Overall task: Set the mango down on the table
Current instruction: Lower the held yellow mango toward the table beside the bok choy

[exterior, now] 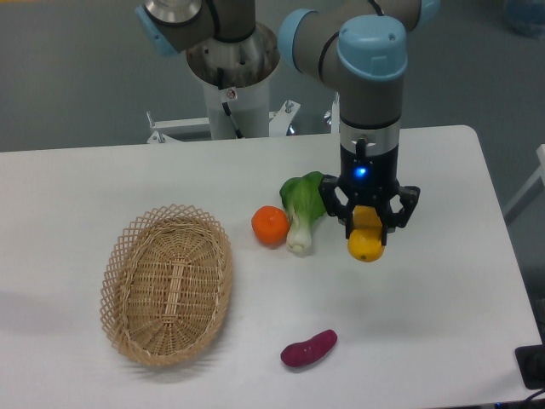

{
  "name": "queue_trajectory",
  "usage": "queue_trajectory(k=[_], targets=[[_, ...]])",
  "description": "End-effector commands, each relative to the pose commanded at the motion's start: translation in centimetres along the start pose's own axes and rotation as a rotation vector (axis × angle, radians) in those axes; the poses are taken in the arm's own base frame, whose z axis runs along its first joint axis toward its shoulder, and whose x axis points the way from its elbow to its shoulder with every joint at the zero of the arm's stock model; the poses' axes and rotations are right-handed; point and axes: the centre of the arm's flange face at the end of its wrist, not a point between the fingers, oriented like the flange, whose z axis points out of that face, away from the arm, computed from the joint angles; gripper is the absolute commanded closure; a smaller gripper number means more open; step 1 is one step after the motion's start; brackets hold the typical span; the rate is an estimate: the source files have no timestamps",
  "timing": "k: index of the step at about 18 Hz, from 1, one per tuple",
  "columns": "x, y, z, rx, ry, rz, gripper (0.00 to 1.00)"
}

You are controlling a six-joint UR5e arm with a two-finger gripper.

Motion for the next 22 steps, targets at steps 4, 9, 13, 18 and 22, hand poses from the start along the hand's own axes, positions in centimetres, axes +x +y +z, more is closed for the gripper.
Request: queue_trajectory(k=[4, 9, 13, 18, 22], targets=[[-0.3, 0.0, 3.2, -0.025, 0.03, 0.004, 0.54], [-0.7, 0.6, 7.9, -0.052, 0.065, 0.029, 0.56], [-0.9, 0.8, 9.8, -0.056, 0.069, 0.03, 0.56], [-0.6, 1.1, 10.6, -0.066, 0.083, 0.027, 0.55], [0.1, 2.0, 12.8, -0.09, 0.118, 0.028, 0.55]])
